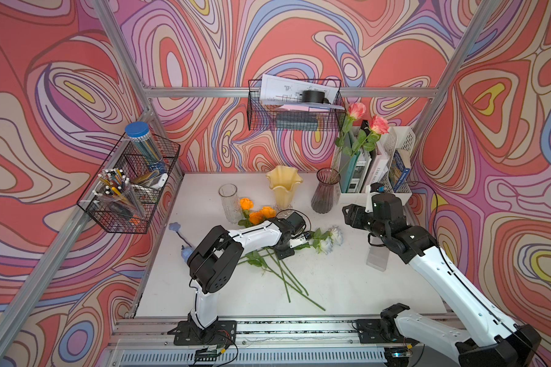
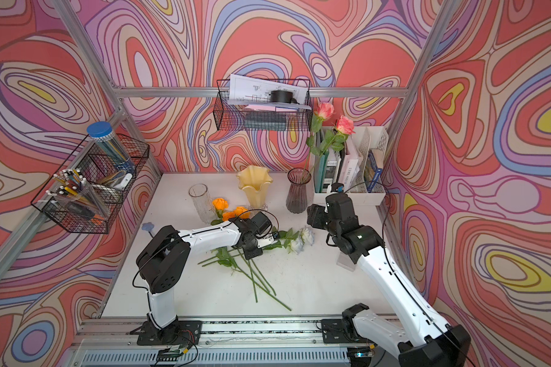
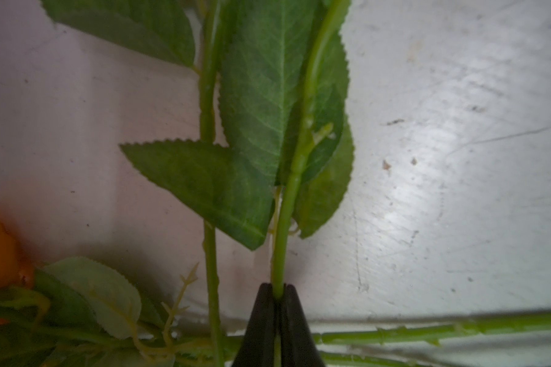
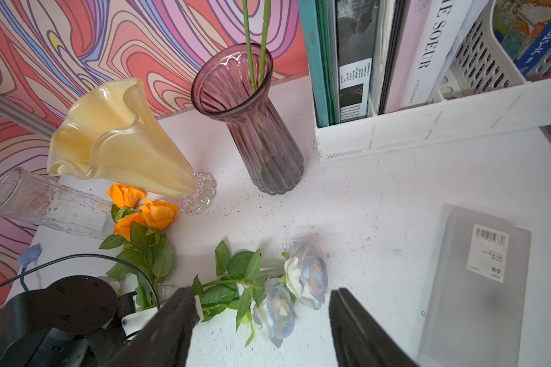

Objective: Arrange the flowers in different vases according to their colors
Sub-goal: Pick up the flower at the center of the board, then insert the flower into the vase.

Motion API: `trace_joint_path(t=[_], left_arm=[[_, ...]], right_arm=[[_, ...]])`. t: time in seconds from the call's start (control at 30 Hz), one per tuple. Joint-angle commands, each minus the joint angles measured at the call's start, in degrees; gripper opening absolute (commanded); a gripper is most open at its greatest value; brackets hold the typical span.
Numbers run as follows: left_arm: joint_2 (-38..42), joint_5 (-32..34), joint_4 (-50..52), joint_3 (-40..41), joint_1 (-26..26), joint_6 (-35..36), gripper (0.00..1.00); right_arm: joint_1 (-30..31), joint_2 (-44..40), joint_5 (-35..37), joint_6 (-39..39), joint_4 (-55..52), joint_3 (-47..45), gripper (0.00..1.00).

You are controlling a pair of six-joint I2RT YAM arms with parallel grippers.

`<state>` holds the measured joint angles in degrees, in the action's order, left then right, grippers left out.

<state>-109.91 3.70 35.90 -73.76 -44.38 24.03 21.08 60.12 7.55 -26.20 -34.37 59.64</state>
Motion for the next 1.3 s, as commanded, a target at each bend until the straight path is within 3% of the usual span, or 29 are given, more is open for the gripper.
trace_joint_path(t=[0.0,0.33,0.43,0.6,0.77,0.97,1.27], left_arm=[[3.8,-1.0,2.9,-2.3,-0.6,-1.0,0.00],[10.0,-1.7,8.5,-8.2,-3.7,-1.5,0.00],[11.2,-2.4,8.7,-9.7,-3.8,-1.5,0.00],[10.4,-0.2,8.1,-11.6,-3.8,-1.1,0.00],[12.1,-0.7,2.8,-13.2,-3.9,-1.7,0.00],[9.6,-2.1,1.3,-23.5,-3.8,-2.2,0.00],[9.4,-10.2,0.1,-39.6,-2.8,-9.2,0.00]], right_arm=[[0.0,-1.0,1.9,-0.3,-0.8,-0.9,0.69],[0.0,-2.4,7.0,0.3,-2.3,0.4,0.70],[-0.1,-3.6,9.4,1.3,-4.2,3.2,0.77],[-0.2,-4.7,8.0,3.8,-5.8,6.9,0.79],[-0.2,-9.3,4.2,3.7,-3.0,3.5,0.79],[-0.2,-11.3,4.3,3.9,-3.2,2.9,0.79],[-0.2,-16.7,-0.3,6.9,-3.3,4.3,0.79]])
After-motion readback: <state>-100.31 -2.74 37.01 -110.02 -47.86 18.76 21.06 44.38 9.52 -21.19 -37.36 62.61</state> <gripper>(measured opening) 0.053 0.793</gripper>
